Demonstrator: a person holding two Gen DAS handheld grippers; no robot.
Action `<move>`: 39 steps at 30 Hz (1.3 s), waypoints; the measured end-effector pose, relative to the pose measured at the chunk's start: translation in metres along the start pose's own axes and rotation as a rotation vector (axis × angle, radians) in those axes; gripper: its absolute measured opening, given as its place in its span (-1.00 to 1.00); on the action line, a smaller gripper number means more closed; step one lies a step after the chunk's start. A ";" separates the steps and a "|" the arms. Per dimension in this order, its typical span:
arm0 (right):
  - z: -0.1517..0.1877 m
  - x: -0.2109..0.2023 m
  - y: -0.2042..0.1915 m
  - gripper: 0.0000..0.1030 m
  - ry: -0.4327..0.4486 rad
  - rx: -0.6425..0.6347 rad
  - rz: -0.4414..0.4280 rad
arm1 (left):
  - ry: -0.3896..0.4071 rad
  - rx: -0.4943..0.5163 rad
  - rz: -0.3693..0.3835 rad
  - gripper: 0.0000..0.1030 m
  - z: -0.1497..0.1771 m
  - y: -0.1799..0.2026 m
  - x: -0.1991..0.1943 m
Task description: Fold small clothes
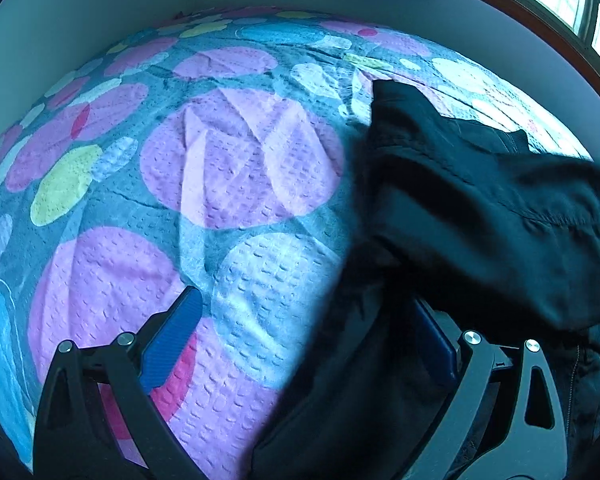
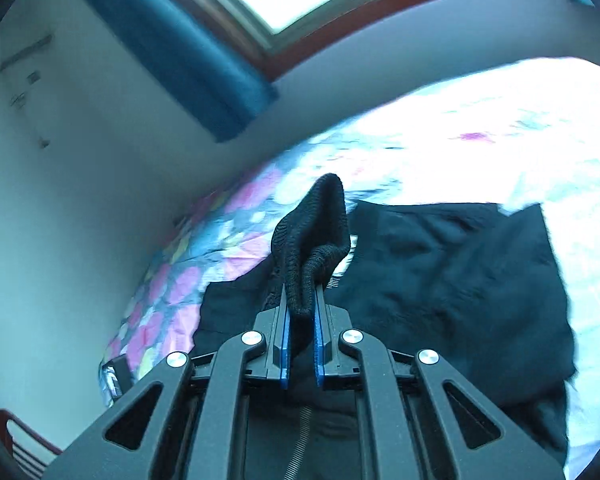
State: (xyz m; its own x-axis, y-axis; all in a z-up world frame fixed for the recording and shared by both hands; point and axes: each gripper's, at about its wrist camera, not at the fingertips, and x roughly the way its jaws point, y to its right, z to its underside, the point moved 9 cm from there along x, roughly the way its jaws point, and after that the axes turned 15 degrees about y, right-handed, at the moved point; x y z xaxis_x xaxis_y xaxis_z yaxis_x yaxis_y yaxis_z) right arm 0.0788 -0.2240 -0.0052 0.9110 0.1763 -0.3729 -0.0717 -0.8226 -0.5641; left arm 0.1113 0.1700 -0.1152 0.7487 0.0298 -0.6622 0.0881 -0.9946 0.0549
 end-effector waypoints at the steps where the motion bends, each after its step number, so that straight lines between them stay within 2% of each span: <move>1: 0.012 0.002 0.017 -0.83 -0.027 -0.002 0.046 | -0.003 -0.017 -0.001 0.89 0.000 -0.003 0.002; 3: 0.038 0.013 0.045 -0.83 -0.103 0.006 0.108 | -0.001 -0.048 -0.020 0.89 -0.003 -0.009 0.006; 5: 0.065 0.025 0.068 -0.83 -0.184 0.039 0.130 | 0.004 -0.059 -0.051 0.89 -0.005 -0.015 0.008; 7: 0.079 0.033 0.076 -0.82 -0.214 0.072 0.126 | 0.000 -0.076 -0.054 0.89 -0.006 -0.018 0.010; 10: 0.079 0.039 0.065 -0.83 -0.199 0.046 0.093 | 0.005 -0.093 -0.057 0.89 -0.008 -0.022 0.010; 13: 0.081 0.042 0.070 -0.83 -0.202 0.001 0.127 | 0.005 -0.093 -0.060 0.90 -0.008 -0.023 0.011; 16: 0.093 0.039 0.084 -0.83 -0.216 0.059 0.127 | 0.007 -0.083 -0.062 0.91 -0.008 -0.023 0.011; 23: 0.091 0.031 0.088 -0.82 -0.206 0.095 0.135 | 0.002 -0.072 -0.060 0.93 -0.007 -0.022 0.013; 28: 0.091 0.030 0.094 -0.81 -0.217 0.185 0.104 | -0.006 -0.047 -0.062 0.96 -0.006 -0.019 0.016; 30: 0.089 0.022 0.096 -0.70 -0.235 0.231 0.088 | -0.004 -0.043 -0.041 0.96 -0.006 -0.019 0.013; 33: 0.079 -0.003 0.091 -0.55 -0.229 0.205 0.079 | -0.009 -0.060 0.012 0.95 -0.004 -0.023 -0.003; 36: 0.065 -0.045 0.089 -0.02 -0.199 0.147 0.052 | -0.014 -0.046 0.119 0.95 0.002 -0.024 -0.029; 38: 0.062 -0.078 0.093 0.13 -0.187 0.102 0.045 | -0.023 -0.032 0.211 0.95 0.010 -0.025 -0.050; 39: 0.064 -0.092 0.098 0.15 -0.189 0.089 0.048 | -0.029 -0.026 0.253 0.95 0.016 -0.027 -0.061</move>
State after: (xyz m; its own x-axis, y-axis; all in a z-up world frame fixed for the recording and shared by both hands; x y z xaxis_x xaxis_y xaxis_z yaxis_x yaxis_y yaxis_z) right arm -0.0377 -0.2859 -0.0731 0.8137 0.2432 -0.5279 -0.1566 -0.7829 -0.6021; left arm 0.0530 0.1931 -0.0878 0.7299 -0.2228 -0.6462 -0.0824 -0.9672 0.2404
